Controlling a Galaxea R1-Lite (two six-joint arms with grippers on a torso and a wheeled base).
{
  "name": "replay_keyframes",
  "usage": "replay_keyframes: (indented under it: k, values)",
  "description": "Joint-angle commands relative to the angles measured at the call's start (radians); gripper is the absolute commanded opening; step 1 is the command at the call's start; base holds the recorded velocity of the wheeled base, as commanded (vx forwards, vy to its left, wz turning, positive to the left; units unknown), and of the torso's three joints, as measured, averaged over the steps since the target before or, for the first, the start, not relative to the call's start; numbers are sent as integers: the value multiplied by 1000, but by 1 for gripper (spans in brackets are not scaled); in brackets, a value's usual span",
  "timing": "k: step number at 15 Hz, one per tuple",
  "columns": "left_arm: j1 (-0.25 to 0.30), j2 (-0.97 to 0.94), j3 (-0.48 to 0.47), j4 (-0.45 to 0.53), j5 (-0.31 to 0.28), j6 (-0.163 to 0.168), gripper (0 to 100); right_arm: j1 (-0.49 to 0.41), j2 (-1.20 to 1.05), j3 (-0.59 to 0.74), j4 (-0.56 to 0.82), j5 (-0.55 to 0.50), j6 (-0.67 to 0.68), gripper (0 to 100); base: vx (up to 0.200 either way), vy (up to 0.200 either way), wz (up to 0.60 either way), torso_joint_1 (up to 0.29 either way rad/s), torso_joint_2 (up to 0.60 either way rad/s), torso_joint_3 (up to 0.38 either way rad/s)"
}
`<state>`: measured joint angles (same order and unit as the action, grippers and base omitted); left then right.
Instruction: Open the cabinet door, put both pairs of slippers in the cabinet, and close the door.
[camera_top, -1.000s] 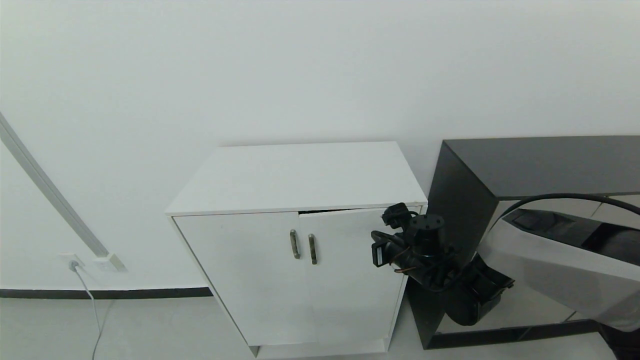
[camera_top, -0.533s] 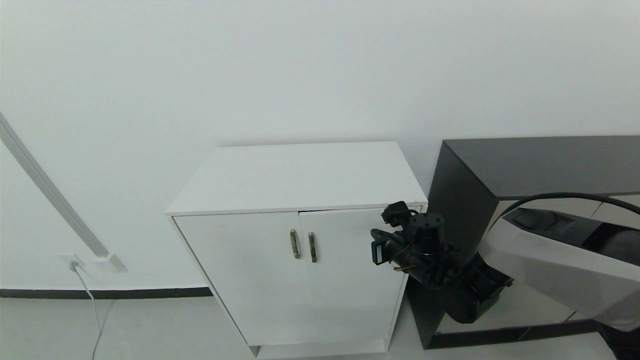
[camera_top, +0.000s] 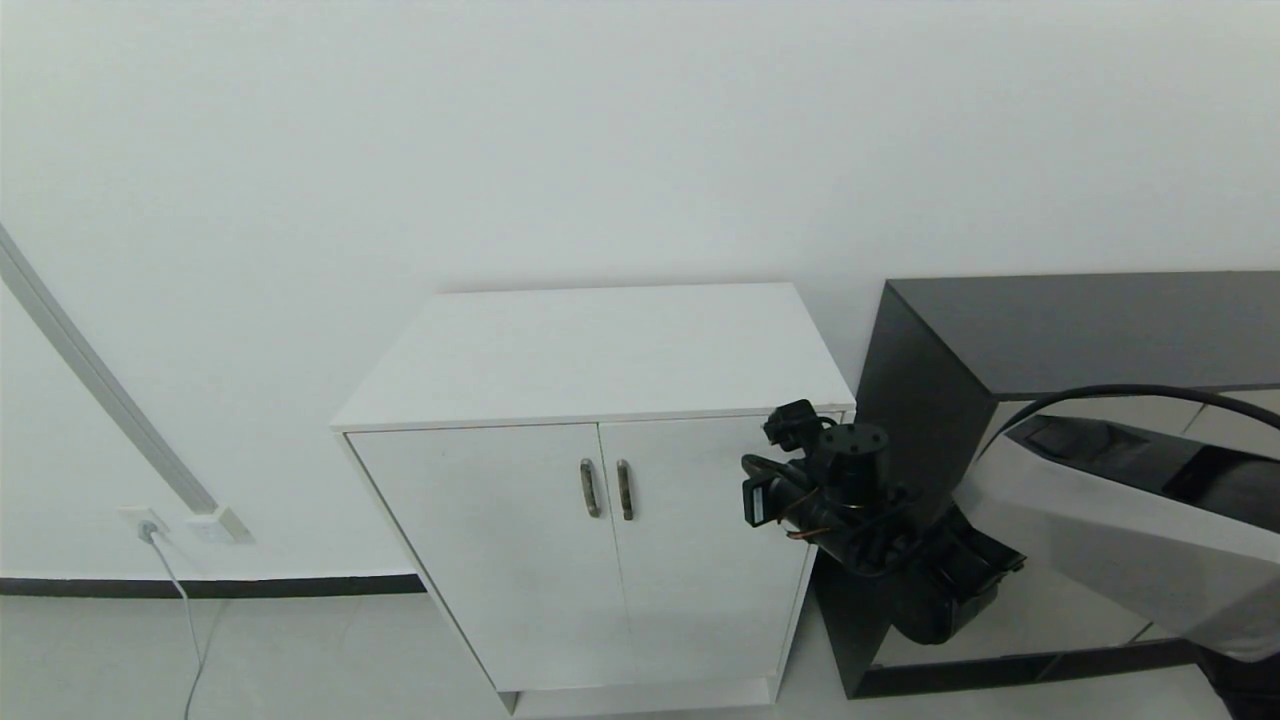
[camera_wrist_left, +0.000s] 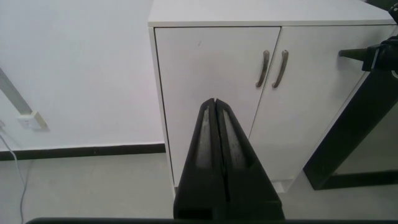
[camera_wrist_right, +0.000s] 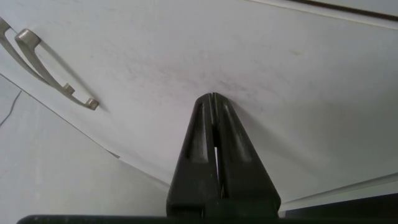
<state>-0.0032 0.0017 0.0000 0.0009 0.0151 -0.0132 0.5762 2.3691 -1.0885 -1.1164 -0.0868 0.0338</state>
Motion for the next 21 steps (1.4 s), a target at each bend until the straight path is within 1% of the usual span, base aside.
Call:
replay_keyframes:
  k: [1, 11, 16, 21]
  values:
    - [0, 0, 0, -1, 0, 1, 0, 1, 4, -2, 0, -1, 0, 0, 0, 0, 0, 0, 0, 0]
    - [0, 0, 0, -1, 0, -1, 0, 1, 9, -14, 0, -1, -2, 0, 0, 0, 0, 0, 0, 0]
    - [0, 0, 0, 1, 0, -1, 0, 2, -8, 4, -5, -1, -2, 0, 0, 0, 0, 0, 0, 0]
    - [0, 0, 0, -1, 0, -1, 0, 1, -97, 102, -16, -4, 0, 0, 0, 0, 0, 0, 0, 0]
